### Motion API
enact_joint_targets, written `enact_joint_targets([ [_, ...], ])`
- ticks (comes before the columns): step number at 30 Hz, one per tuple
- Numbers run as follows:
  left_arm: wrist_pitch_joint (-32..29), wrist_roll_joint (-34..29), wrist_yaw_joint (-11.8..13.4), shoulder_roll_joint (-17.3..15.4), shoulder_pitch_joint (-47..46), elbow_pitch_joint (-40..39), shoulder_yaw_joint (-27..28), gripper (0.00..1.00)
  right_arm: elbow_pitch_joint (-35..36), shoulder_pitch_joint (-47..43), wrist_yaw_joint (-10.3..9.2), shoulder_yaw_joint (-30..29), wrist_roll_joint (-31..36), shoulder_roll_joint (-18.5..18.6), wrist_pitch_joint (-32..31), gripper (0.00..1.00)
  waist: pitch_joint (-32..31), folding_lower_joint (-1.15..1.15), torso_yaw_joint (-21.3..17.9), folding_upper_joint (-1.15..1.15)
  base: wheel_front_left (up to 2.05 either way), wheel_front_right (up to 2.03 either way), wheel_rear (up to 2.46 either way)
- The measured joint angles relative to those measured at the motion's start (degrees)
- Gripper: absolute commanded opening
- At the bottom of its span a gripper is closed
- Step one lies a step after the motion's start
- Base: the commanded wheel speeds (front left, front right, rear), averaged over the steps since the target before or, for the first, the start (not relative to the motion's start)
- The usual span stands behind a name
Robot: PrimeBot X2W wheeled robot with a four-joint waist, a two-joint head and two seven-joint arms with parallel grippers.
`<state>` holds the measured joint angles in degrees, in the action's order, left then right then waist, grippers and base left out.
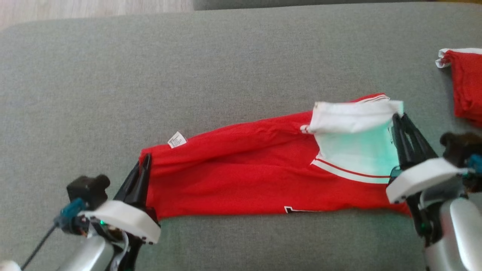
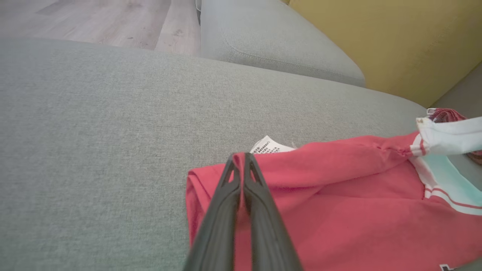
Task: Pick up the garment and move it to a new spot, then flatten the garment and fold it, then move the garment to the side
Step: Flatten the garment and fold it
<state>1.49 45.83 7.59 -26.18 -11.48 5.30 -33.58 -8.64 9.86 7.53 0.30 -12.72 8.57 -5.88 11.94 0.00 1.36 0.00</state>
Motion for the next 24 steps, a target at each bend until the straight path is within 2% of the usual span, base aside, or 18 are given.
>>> enact_joint_targets([
  [1,0.9,0.0,0.0,0.3,0.4,0.3,0.0,0.57,0.0,-0.7,0.0,0.0,0.3,-0.2,1.0,0.43,-0.3,0.0,0.0,0.0,0.0,0.0,0.0],
  [2,1.8,0.0,0.0,0.6,0.8,0.5,0.0,0.71,0.0,-1.4,0.0,-0.1,0.3,-0.5,1.9,0.49,-0.5,0.0,-0.1,0.0,0.0,0.0,0.0],
  [3,3.0,0.0,0.1,0.8,1.4,0.7,0.0,1.0,0.0,-2.1,0.0,-0.1,0.4,-0.6,2.6,0.92,-0.8,0.0,-0.1,0.0,0.0,0.0,0.0],
  [4,4.0,-0.3,0.1,1.1,2.0,0.9,0.0,1.0,0.0,-3.0,0.0,-0.2,1.0,-0.6,3.4,1.0,-1.2,0.0,-0.2,0.0,0.0,0.0,0.0],
  [9,7.8,-0.5,2.1,1.9,6.6,0.0,0.3,1.0,0.8,-8.4,0.0,-0.8,1.7,-0.6,4.9,1.0,-2.9,0.0,-0.1,0.0,0.0,0.0,0.0],
  [13,9.9,-1.7,4.8,1.8,9.5,-2.2,1.3,1.0,2.5,-12.0,0.0,-2.5,1.7,-0.9,3.7,1.0,-4.2,0.0,0.2,0.0,0.0,0.0,0.0],
  [19,10.9,-3.8,8.7,1.7,10.7,-5.2,2.5,1.0,4.2,-12.2,0.0,-6.7,2.2,-2.5,0.5,1.0,-5.4,0.0,1.5,0.0,0.0,0.0,0.0],
  [24,11.3,-4.1,10.1,1.9,10.8,-6.4,3.3,1.0,1.8,-9.9,0.0,-9.5,2.8,-3.0,-2.5,1.0,-5.6,0.0,3.3,0.0,0.0,0.0,0.0],
])
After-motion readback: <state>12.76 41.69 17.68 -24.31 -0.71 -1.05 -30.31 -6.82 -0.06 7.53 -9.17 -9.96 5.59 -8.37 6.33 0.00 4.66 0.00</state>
